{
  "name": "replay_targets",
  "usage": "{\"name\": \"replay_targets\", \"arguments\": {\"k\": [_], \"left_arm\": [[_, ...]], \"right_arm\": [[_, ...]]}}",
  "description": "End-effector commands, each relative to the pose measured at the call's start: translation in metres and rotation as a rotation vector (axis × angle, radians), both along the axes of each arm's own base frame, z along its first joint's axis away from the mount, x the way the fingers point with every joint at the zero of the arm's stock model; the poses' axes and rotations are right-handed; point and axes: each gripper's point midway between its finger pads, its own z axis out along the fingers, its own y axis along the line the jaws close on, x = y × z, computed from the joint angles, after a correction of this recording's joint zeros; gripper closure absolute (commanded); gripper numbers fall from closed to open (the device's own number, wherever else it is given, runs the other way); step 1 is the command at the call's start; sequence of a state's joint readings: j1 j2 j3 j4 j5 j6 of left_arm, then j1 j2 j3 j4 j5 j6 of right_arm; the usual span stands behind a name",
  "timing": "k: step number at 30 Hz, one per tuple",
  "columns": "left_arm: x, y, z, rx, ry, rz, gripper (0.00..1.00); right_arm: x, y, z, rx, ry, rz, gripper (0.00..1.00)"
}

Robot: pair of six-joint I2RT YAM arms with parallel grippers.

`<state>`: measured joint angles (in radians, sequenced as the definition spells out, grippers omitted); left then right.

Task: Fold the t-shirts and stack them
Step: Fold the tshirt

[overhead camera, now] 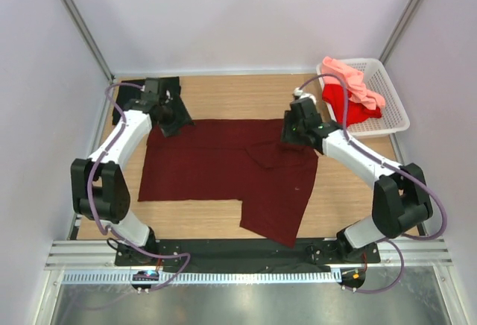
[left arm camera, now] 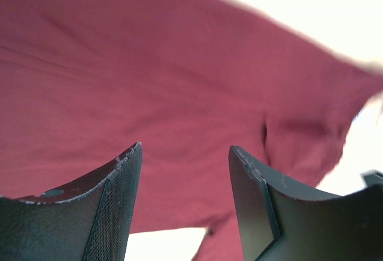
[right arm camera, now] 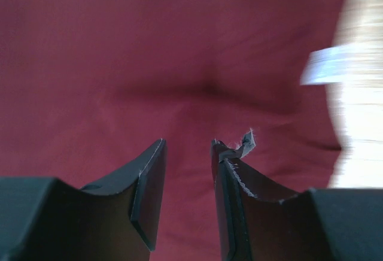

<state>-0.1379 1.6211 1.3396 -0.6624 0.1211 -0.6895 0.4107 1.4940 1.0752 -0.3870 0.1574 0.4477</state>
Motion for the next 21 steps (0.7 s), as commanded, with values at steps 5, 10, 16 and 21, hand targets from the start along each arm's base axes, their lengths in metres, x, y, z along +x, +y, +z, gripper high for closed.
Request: {"name": "replay_targets", "arguments": {"k": [5,10,16,21], "left_arm": [[-0.032,-0.009,-0.017,-0.075,0.039,-0.061,0.38],[-0.041,0.024,-0.034,-0.139,0.097,0.03,0.39],[-0.048,0.04,-0.038,-0.121,0.106,0.049,0.39],[-0.046,0.041,-0.039,-0.119,0.11,0.052,0.39]], "right_arm": [[-0.049,0.084,-0.025,-0.09,-0.048,0.424,0.59],[-0.052,0.11,-0.046,-0.169,-0.033,0.515,0.62],[-0.041,0.107,-0.071,-0.261,0.008,0.508,0.61],[-0.033,0.105,-0.079,-0.294,0.008,0.494,0.6]]}}
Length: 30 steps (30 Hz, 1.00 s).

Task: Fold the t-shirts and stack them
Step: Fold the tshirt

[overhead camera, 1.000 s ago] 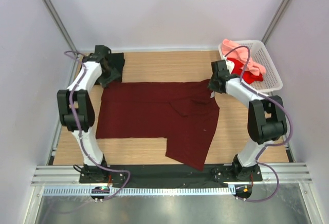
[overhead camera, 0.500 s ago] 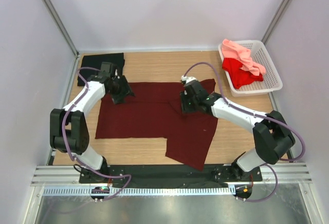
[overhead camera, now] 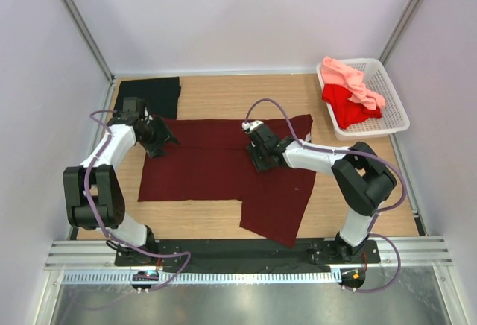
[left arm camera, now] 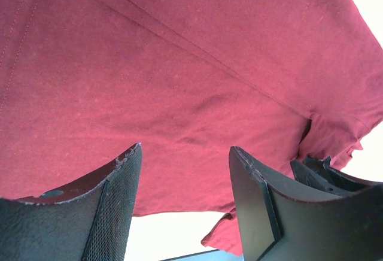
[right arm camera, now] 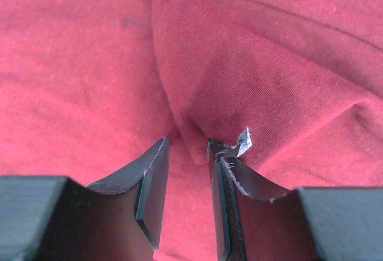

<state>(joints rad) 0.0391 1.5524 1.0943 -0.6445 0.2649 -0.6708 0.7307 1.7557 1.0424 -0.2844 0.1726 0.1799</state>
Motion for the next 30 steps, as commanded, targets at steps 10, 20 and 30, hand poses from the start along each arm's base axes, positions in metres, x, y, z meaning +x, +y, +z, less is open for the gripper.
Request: {"name": "replay_targets", "arguments": {"k": [10,20,30], "left_arm": [[0.006,-0.003,0.011,-0.008,-0.044,-0.023,0.39],[0.004,0.006,0.007,0.038,-0.017,0.003,0.38],[0.003,0.007,-0.002,0.042,0.016,0.008,0.38]], "right_arm": [[0.032,0.009,0.016,-0.004,-0.115,-0.022,0.77],[0.016,0.015,0.044,0.038,-0.019,-0.022,0.99],[-0.008,0.03,0.026,0.113,0.193,-0.073,0.98]]}}
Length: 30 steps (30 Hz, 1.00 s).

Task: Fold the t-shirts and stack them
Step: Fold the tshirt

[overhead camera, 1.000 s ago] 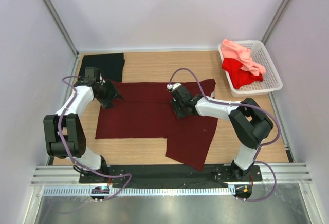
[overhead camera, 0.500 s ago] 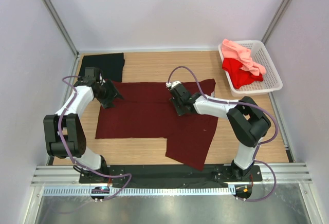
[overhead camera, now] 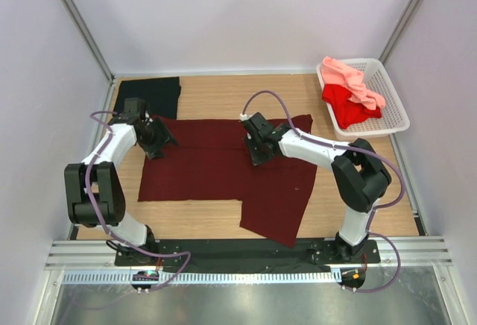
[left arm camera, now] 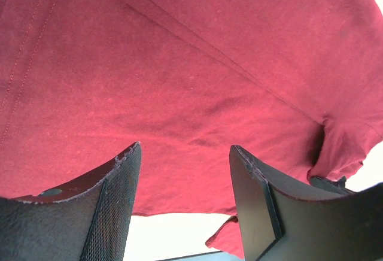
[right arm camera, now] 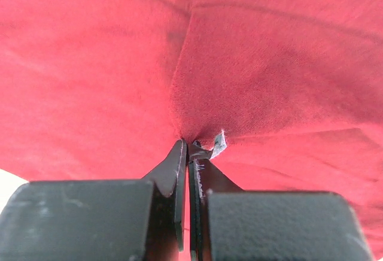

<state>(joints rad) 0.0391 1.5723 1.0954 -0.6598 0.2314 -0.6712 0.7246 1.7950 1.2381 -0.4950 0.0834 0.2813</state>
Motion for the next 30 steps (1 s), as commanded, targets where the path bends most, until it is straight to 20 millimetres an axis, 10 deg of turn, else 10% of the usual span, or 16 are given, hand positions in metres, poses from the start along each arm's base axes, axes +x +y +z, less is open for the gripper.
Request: {"name": "replay_targets", "arguments": {"k": [1,6,8,13,19,30], "left_arm": [[0.006,0.002,0.006,0.013,-0.014,-0.007,0.37],[0.004,0.009,0.004,0.051,-0.004,0.009,0.37],[0.003,0.02,0.001,0.107,0.003,0.043,0.37],[-0.004,0.036,0.014,0.171,-0.038,0.151,0.37],[-0.023,0.056,0.016,0.154,0.032,0.342,0.39],[-0.084,0.076,-0.011,0.155,0.271,0.536,0.41]], "right_arm": [[-0.008,0.008,-0.004,0.046,0.086,-0.029,0.98],[-0.009,0.015,-0.007,0.075,0.12,-0.036,0.96],[-0.011,0.018,-0.001,0.093,0.124,-0.025,0.79],[-0.027,0.003,0.048,0.115,0.063,-0.035,0.64],[-0.099,-0.045,0.02,-0.038,0.076,-0.099,0.57],[-0.214,-0.065,-0.022,-0.161,0.035,-0.022,0.53]]}}
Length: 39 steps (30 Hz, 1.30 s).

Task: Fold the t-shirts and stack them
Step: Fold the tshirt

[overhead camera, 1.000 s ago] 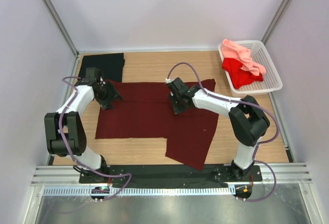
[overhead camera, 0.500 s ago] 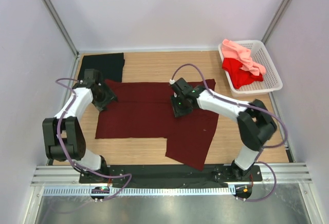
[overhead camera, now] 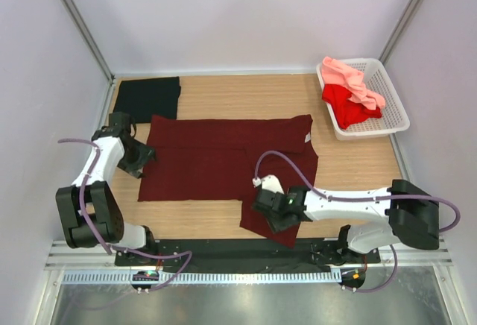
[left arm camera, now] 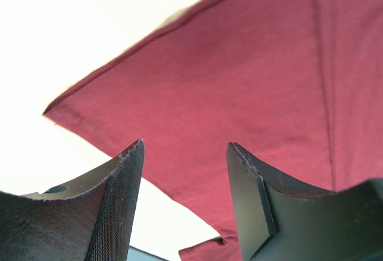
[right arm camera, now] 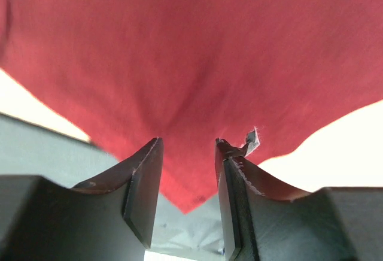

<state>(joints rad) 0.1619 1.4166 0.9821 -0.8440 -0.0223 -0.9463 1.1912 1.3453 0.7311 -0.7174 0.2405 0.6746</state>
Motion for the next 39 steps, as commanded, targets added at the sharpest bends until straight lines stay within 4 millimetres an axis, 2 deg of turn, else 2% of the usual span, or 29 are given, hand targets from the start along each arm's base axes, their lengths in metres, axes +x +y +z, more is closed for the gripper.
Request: {"name": "replay_targets", "arguments": {"k": [1,4,9,13,17,27,31,35,38,39], "left_arm": [[-0.025,0.011,-0.005,0.005,0.097,0.082,0.41],[-0.03,0.014,-0.008,-0.026,0.07,0.098,0.41],[-0.033,0.021,-0.004,-0.046,0.004,0.157,0.41],[-0.039,0.028,-0.002,-0.019,0.014,0.201,0.42],[-0.049,0.024,-0.01,-0.035,0.046,0.229,0.43],[-0.066,0.018,-0.03,-0.05,0.096,0.265,0.45],[-0.074,0.02,-0.036,-0.035,0.13,0.268,0.45],[-0.082,0.023,-0.042,-0.011,0.162,0.281,0.45],[-0.082,0.023,-0.045,-0.007,0.158,0.281,0.45],[-0.082,0.024,-0.045,-0.004,0.154,0.285,0.46]], "right_arm": [[-0.009,0.0,0.004,0.002,-0.093,-0.056,0.53],[-0.028,-0.001,-0.004,-0.013,-0.095,-0.027,0.52],[-0.043,-0.009,-0.015,-0.022,-0.076,-0.02,0.51],[-0.049,-0.009,-0.008,0.033,-0.057,-0.013,0.51],[-0.053,-0.018,-0.005,0.039,-0.041,-0.026,0.51],[-0.065,-0.025,-0.012,0.049,0.018,-0.03,0.52],[-0.07,-0.026,-0.022,0.044,0.045,-0.046,0.53],[-0.07,-0.032,-0.029,0.029,0.039,-0.069,0.64],[-0.063,-0.035,-0.024,0.021,0.003,-0.091,0.95],[-0.061,-0.035,-0.021,0.022,-0.007,-0.097,0.99]]}}
